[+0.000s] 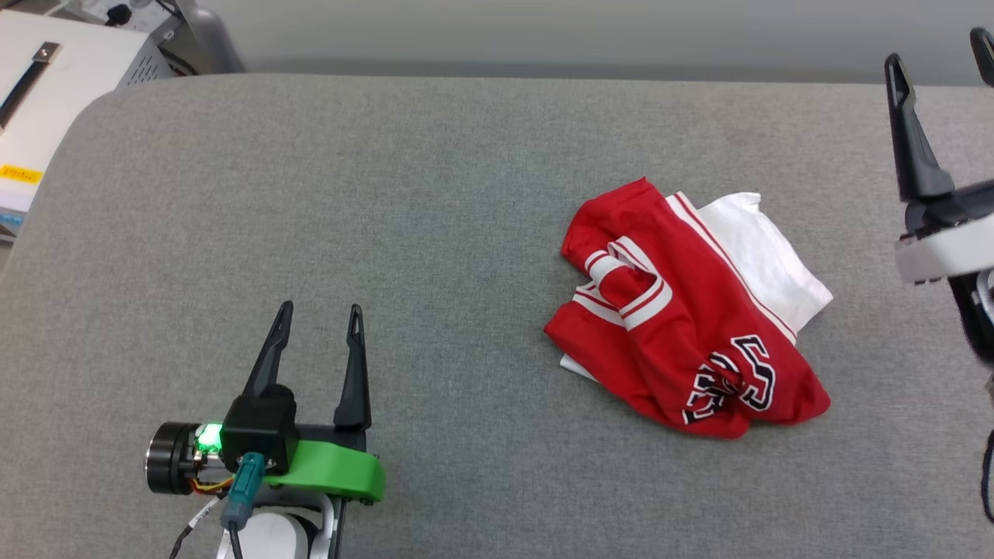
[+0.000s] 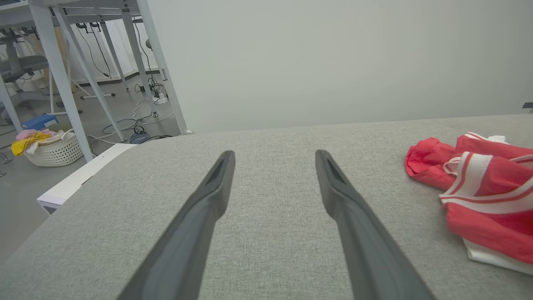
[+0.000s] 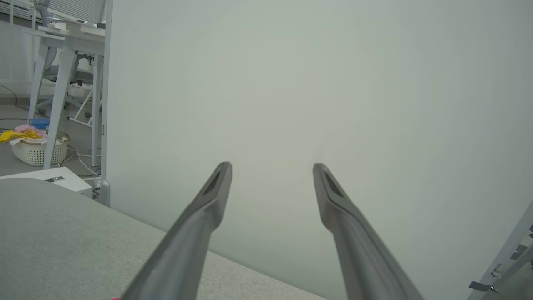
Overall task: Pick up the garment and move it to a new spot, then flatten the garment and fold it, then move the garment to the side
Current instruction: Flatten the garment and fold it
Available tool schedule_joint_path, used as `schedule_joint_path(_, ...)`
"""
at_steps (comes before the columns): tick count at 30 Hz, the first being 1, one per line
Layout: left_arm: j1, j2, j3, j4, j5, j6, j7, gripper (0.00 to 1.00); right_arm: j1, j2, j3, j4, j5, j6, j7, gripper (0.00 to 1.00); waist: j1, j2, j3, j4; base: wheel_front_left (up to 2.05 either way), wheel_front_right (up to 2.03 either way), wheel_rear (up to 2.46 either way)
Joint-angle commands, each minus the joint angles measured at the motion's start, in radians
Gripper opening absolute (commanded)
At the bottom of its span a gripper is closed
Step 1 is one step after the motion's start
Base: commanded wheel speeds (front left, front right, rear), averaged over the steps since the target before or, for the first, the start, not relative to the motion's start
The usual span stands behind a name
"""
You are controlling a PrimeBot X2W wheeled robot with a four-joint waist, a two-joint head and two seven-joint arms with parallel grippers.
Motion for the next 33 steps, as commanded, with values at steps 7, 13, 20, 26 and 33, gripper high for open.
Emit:
schedule_joint_path(7,-0.062,-0.018,-0.008,-0.024,0.010,-0.007,-0.006,1.00,-0.253,-0.198,0.280,0.140,0.253,0.000,0.293,1.00,0.0000,-0.0001,0.130,0.059,0.00,0.00,0.00)
schedule_joint_path(13,-0.097,-0.026,-0.016,-0.048,0.008,-0.006,-0.006,1.00,-0.360,-0.331,0.489,0.167,0.484,0.000,0.662,1.00,0.0000,-0.0001,0.197,0.084,0.00,0.00,0.00)
schedule_joint_path(20,-0.143,-0.032,-0.026,-0.071,0.003,-0.003,-0.006,1.00,-0.443,-0.390,0.662,0.182,0.599,0.000,0.922,1.00,0.0000,-0.0001,0.273,0.109,0.00,0.00,0.00)
schedule_joint_path(26,-0.171,-0.035,-0.043,-0.075,-0.004,0.002,-0.006,1.00,-0.460,-0.378,0.760,0.266,0.601,0.000,0.945,1.00,0.0000,-0.0001,0.313,0.135,0.00,0.00,0.00)
schedule_joint_path(33,-0.167,-0.036,-0.044,-0.068,-0.010,0.016,-0.006,1.00,-0.406,-0.368,0.877,0.325,0.652,0.000,0.898,0.46,0.0000,-0.0001,0.305,0.140,0.00,0.00,0.00)
